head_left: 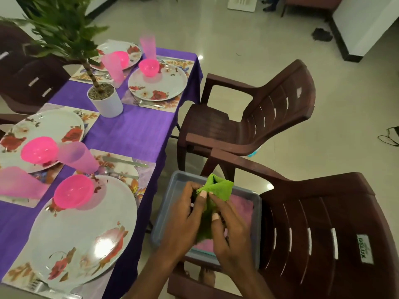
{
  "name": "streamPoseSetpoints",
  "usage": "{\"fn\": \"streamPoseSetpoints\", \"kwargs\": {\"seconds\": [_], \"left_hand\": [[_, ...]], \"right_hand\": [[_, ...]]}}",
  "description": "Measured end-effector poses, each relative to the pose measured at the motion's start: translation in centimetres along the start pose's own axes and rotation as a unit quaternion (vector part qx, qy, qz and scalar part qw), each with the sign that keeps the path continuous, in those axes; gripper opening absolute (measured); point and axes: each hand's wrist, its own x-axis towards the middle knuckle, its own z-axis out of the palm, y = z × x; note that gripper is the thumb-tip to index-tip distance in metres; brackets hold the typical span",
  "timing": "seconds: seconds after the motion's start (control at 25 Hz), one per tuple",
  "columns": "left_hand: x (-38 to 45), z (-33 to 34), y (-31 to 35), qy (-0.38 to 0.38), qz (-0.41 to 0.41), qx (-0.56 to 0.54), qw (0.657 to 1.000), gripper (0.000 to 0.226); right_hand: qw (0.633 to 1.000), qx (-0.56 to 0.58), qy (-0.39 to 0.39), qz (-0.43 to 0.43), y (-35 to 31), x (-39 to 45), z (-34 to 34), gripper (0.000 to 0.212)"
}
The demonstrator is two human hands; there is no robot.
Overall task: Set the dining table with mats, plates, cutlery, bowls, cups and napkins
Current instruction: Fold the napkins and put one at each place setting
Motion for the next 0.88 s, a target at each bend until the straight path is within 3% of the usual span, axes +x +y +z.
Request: {"fn": "streamPoseSetpoints", "kwargs": {"seconds": [0.12,0.24,0.36,0.48,0.76,0.88], "left_hand": [[0.4,-1.9,0.3,-0.051,0.031,0.066,0.996,0.021],[1.1,-3.9,1.3,-0.115,0.071,0.116,0.984,0.015],[1.8,-5.5,2.5,-0.143,0.099,0.137,0.975,0.008],[2.0,-6.6,2.9,-0.108,0.12,0.126,0.979,0.006],[1.2,-8.4,1.5,0.012,0.094,0.2,0.975,0.011],[0.8,-8.6,1.2,0.04,0.1,0.196,0.975,0.009]], "right_hand": [[0.997,-0.069,0.02,0.02,0.5,2.6,-2.6,0.05],[0.979,-0.122,-0.164,0.026,1.7,5.9,-4.2,0.072],[0.95,-0.117,-0.29,0.002,2.5,8.0,-4.8,0.052],[0.927,-0.139,-0.35,-0.003,3.1,9.0,-5.9,0.026],[0.944,0.087,-0.317,0.032,1.0,8.9,-6.0,0.023],[0.935,0.049,-0.351,0.002,0.4,8.8,-5.6,0.01]]}}
